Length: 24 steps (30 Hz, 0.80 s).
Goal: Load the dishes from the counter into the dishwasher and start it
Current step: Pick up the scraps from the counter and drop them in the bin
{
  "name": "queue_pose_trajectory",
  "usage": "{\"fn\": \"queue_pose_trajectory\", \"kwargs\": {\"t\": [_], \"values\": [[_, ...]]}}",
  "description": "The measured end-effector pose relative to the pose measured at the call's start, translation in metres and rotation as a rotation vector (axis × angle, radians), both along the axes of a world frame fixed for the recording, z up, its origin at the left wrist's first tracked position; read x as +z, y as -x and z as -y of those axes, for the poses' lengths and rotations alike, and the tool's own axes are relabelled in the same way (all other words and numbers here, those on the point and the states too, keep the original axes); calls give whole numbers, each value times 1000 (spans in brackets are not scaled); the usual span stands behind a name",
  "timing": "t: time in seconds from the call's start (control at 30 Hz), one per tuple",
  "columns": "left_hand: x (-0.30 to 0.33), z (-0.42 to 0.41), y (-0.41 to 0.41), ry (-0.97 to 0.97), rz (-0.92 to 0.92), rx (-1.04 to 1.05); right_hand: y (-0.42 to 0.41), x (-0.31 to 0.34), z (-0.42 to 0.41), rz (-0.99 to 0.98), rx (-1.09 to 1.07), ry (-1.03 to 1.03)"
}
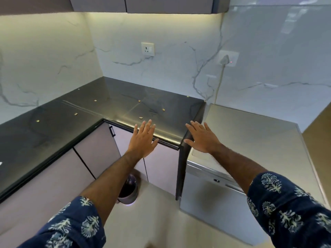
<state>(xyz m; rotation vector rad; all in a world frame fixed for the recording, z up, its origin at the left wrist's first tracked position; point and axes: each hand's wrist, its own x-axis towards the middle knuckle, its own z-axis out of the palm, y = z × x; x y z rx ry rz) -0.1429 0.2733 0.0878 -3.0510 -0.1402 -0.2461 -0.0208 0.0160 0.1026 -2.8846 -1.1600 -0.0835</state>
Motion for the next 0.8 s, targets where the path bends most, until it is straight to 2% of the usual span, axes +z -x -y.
{"fn": "queue_pose_trajectory", "kwargs": {"t": [0.33, 0.63, 0.8], "values": [[-13, -141, -84, 65, -61, 7, -103, -12, -154, -57, 7, -40], [-56, -205, -187, 165, -158, 21, -202, -55, -222, -138, 7, -22], [-79, -231, -248, 182, -316, 76, -260, -94, -256, -277, 1, 27]]}}
